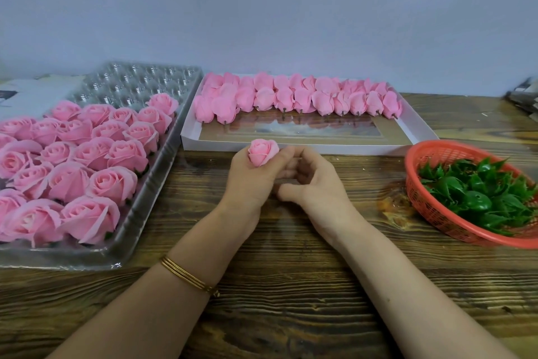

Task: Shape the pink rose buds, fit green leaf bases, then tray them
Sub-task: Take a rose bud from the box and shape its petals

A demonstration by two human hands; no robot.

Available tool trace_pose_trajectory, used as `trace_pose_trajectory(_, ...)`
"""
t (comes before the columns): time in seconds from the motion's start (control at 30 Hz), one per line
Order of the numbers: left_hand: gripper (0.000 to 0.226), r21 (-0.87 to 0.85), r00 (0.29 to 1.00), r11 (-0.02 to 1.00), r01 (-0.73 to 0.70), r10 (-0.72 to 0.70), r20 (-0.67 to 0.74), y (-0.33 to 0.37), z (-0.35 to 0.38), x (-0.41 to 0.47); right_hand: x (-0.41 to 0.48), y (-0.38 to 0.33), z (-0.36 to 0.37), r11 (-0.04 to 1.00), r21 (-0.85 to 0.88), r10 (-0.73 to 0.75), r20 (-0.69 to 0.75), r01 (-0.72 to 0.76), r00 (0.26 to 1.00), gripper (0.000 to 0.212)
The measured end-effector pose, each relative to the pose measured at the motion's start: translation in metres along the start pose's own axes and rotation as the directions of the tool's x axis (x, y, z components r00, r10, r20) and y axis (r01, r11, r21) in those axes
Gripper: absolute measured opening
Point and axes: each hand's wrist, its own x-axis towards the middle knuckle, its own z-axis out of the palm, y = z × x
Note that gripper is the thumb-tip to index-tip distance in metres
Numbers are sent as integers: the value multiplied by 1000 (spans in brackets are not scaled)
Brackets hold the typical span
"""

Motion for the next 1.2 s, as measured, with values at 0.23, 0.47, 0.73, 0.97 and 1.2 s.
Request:
trace_pose_trajectory(0.23,3,-97,997,993,67,-65,28,2,5,-3,0,2,7,985,-131,-124,-68,114,990,47)
trace_pose_trajectory(0.47,3,-77,992,993,91,-83,99,5,2,-3,0,4,5,990,-106,-106,-78,97,991,50)
trace_pose_trajectory(0.73,24,-77,965,987,144,-122,233,12,-4,0,0,0,4,989,143,48,15,-49,999,44)
trace_pose_trajectory(0.97,3,-79,987,992,101,-89,136,6,-1,-1,-1,1,4,999,-38,-31,-55,29,998,57)
trace_pose_trajectory(1.2,6,-74,979,992,101,-86,186,10,-4,0,0,2,2,999,45,8,-85,-5,996,59)
